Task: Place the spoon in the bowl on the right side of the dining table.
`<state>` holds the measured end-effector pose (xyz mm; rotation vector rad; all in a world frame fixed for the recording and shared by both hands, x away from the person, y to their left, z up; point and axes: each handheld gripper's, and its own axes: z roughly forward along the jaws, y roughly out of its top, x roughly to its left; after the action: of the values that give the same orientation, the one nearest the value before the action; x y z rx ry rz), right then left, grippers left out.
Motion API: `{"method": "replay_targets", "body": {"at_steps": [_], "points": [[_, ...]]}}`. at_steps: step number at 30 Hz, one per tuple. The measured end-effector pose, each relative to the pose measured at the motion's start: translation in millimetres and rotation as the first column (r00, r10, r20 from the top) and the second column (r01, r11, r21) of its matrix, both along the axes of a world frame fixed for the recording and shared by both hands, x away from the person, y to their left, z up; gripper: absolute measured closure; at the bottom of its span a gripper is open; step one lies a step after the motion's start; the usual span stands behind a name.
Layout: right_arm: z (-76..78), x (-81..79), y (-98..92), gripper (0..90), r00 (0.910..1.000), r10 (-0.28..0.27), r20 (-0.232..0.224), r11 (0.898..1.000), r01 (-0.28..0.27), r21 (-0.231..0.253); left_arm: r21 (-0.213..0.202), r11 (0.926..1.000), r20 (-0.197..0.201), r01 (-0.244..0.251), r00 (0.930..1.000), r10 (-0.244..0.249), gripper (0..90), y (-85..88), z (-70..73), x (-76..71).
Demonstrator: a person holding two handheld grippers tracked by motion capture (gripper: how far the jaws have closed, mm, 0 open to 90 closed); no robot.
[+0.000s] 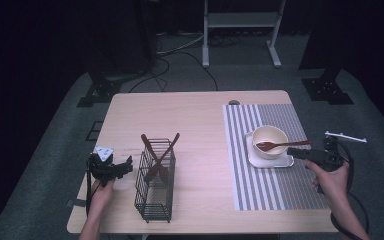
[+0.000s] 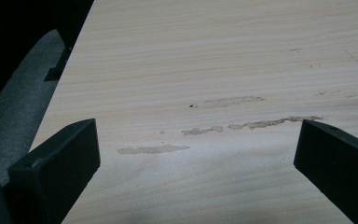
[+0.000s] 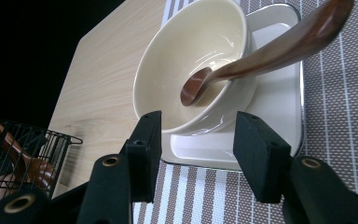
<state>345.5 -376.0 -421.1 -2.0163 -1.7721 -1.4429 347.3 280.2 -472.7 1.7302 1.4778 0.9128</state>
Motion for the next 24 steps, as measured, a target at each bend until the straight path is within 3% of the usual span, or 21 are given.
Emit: {"method": "replay_targets", "body": {"at_steps": [24], "points": [[-2.4, -9.8, 15.2, 49.7, 0.9986, 0.052, 0.003, 0.999, -0.052, -0.012, 0.003, 1.0000, -0.002, 0.001, 1.0000, -0.001, 0.0, -0.2, 0.1, 0.2]]}}
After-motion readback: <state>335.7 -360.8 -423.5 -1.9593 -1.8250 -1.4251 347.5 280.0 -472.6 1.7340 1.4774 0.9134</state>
